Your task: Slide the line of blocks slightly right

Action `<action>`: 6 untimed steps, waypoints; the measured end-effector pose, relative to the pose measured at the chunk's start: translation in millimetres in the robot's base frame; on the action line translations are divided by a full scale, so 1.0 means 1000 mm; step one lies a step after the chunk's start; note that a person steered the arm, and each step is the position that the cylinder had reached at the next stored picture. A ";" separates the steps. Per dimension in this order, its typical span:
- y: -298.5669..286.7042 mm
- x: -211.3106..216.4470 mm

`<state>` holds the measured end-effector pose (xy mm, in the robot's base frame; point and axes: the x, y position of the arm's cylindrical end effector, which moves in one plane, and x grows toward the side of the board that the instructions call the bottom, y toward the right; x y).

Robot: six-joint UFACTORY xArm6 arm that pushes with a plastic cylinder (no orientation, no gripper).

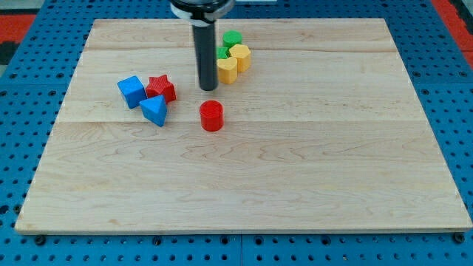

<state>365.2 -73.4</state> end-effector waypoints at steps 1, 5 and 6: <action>-0.086 -0.002; -0.143 0.019; -0.126 0.032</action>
